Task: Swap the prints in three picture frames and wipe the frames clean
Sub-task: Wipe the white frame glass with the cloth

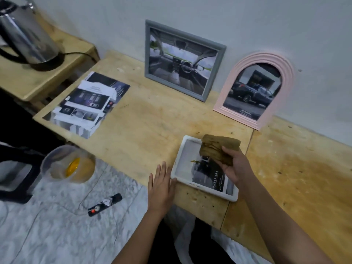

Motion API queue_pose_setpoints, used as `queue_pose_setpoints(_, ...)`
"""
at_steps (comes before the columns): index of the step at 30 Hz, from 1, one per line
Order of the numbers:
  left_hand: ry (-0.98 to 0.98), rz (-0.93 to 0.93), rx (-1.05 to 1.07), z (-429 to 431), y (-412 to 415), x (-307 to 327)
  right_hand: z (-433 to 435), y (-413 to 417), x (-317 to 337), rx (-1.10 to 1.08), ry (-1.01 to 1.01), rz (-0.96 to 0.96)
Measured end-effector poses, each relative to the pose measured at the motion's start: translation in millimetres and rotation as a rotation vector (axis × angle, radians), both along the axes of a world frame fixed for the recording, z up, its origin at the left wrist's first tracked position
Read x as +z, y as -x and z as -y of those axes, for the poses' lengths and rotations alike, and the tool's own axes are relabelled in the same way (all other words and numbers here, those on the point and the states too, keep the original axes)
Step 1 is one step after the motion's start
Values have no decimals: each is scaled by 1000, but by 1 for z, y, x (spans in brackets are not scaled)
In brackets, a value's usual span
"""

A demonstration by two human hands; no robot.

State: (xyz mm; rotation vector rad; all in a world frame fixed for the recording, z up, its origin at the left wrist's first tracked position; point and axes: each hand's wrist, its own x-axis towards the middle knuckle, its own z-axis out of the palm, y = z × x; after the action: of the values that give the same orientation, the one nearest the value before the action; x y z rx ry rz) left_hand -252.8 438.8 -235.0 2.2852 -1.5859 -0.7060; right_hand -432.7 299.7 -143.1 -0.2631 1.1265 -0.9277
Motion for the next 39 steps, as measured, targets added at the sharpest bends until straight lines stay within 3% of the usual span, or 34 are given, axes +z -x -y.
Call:
queue_pose_setpoints(8,21,-42,219,-3,23,4,10,-8,0,400,212,-287)
queue_pose_setpoints(15,78,-64,331,-1,30,1,-4,-38,-14,878,1158,-766)
queue_pose_setpoints(20,114,-9,317,-3,30,-6,-25,-59,-56,1381,1525,-918)
queue_pose_setpoints(22,122,7,303,-4,30,-8,-30,-55,-70,1503,1468,-970)
queue_pose_setpoints(26,123,-4,342,-4,31,-9,-31,-51,-73,1538,1392,-982)
queue_pose_setpoints(30,149,-33,379,-2,33,-9,-22,-56,-78,1551,1542,-1068)
queue_pose_setpoints(34,150,-73,391,-2,32,-7,-11,-59,-77,1561,1500,-1059)
queue_pose_setpoints(39,126,-111,393,-2,30,-4,23,-70,-71,1615,1480,-1205)
